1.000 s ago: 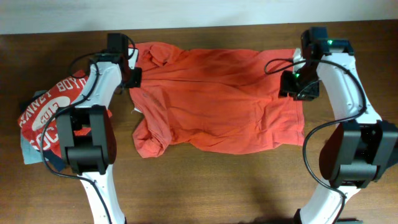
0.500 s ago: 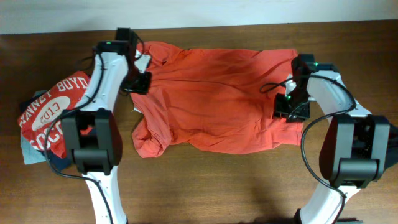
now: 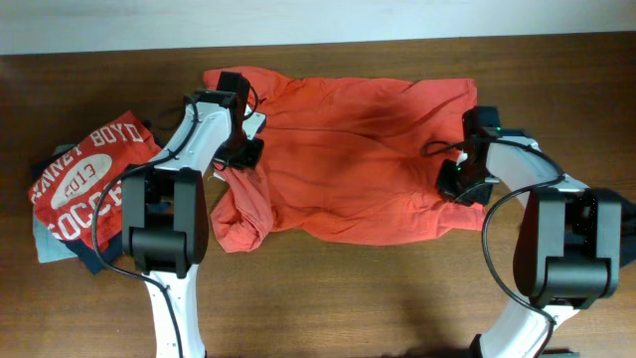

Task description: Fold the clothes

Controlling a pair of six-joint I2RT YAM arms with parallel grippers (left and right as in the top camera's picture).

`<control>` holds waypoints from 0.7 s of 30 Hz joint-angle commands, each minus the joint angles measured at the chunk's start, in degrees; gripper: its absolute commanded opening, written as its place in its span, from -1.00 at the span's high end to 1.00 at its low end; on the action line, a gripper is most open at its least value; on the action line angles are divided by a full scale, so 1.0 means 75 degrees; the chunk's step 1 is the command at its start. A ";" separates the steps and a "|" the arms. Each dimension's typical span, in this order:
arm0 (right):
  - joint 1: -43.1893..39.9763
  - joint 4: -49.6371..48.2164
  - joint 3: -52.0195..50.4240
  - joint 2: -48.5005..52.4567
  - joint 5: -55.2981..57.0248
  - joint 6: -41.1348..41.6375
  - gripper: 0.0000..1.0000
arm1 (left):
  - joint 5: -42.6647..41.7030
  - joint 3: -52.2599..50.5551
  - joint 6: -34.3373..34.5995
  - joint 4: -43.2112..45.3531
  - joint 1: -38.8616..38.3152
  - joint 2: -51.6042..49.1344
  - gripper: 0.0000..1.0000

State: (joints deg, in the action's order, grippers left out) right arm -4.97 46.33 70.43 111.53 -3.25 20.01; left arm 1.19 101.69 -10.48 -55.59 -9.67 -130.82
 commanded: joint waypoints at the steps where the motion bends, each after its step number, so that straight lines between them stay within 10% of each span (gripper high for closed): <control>1: -0.0673 -0.0125 -0.0297 0.0326 0.1547 0.0268 0.69 | 0.1725 -0.0108 0.0038 0.0600 0.0251 -0.0093 0.95; 12: -0.1859 0.0513 0.0417 0.0321 0.1166 -0.0268 0.70 | 0.2078 0.0743 0.0271 0.1492 0.0699 -0.0090 0.84; 21: -0.1731 0.2763 0.2745 0.0213 0.0976 -0.0539 0.47 | -0.0254 0.3287 0.0286 -0.1827 0.0367 -0.0076 0.66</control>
State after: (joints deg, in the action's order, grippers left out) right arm -18.33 64.23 85.12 113.91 4.05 17.12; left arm 9.02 122.56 -8.93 -65.17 -5.28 -131.17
